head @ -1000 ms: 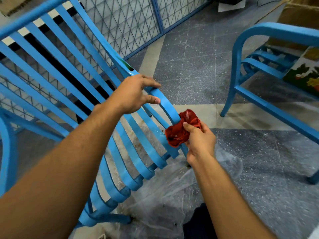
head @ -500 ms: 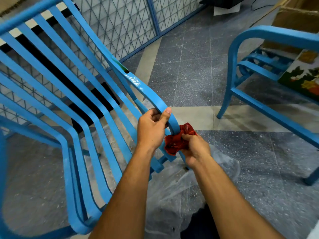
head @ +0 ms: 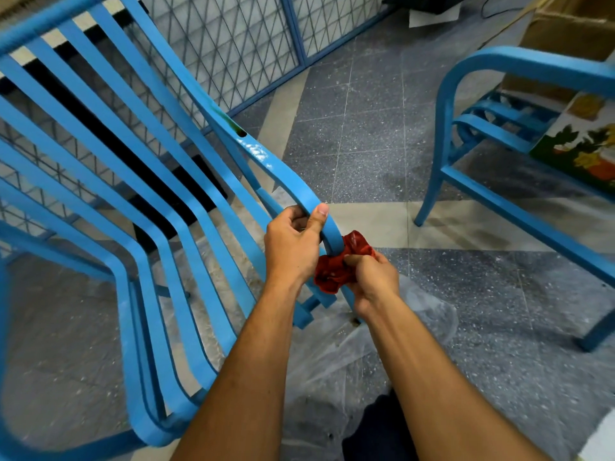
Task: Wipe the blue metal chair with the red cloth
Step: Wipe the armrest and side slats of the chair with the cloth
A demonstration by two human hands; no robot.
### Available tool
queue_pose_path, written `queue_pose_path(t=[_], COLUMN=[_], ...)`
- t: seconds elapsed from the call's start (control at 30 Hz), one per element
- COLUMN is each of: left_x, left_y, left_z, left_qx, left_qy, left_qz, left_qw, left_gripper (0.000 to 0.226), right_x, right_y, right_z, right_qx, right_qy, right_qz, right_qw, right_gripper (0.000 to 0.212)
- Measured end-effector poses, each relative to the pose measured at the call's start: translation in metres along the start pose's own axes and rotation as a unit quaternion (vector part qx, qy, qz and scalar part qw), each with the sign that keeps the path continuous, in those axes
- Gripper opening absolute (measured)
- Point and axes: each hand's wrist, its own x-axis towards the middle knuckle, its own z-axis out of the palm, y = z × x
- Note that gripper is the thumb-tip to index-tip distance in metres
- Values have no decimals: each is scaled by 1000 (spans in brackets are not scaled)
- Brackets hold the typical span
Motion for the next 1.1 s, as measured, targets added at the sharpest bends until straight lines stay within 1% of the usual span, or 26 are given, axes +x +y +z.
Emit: queue_pose_path(t=[0.1, 0.13, 0.3, 0.4, 0.5, 0.63, 0.8, 0.87, 0.9, 0.97, 1.03, 1.1], left_x=[0, 0, 2, 3, 3, 4, 3, 2, 1, 0, 0, 0], left_y=[0, 0, -4, -6, -6, -7, -6, -6, -6, -6, -6, -6], left_z=[1, 1, 1, 1, 2, 2, 2, 3, 3, 4, 4, 5], left_qx=[-6, -6, -4, -6, -7, -11, -18, -23, -25, -25, -31, -34], left_qy=[2, 2, 3, 3, 4, 11, 11, 15, 16, 19, 23, 25], left_qz=[7, 9, 7, 8, 13, 11, 18, 20, 22, 25, 25, 26], left_qw=[1000, 1000, 1000, 1000, 1000, 1000, 1000, 999, 999, 999, 999, 999], left_gripper=[47, 48, 46, 50, 53, 49, 42, 35, 32, 28, 29, 29], right_x=[-1, -2, 14, 26, 37, 55, 78, 84, 87, 86, 91, 99], right_y=[0, -1, 5, 11, 16, 27, 45, 54, 59, 62, 66, 71], right_z=[-2, -3, -8, -9, -12, -19, -30, -32, -33, -35, -37, -40], right_qx=[-9, -9, 2, -13, -38, -65, -94, -106, -106, -113, -113, -89], right_qy=[-10, -13, -4, 13, 14, 17, 15, 10, 9, 28, 40, 39], right_qz=[-39, -40, 22, 30, 35, 42, 36, 39, 41, 34, 33, 46], right_qw=[999, 999, 1000, 999, 999, 997, 995, 994, 993, 993, 992, 994], right_gripper=[35, 36, 41, 42, 36, 44, 33, 36, 38, 35, 35, 38])
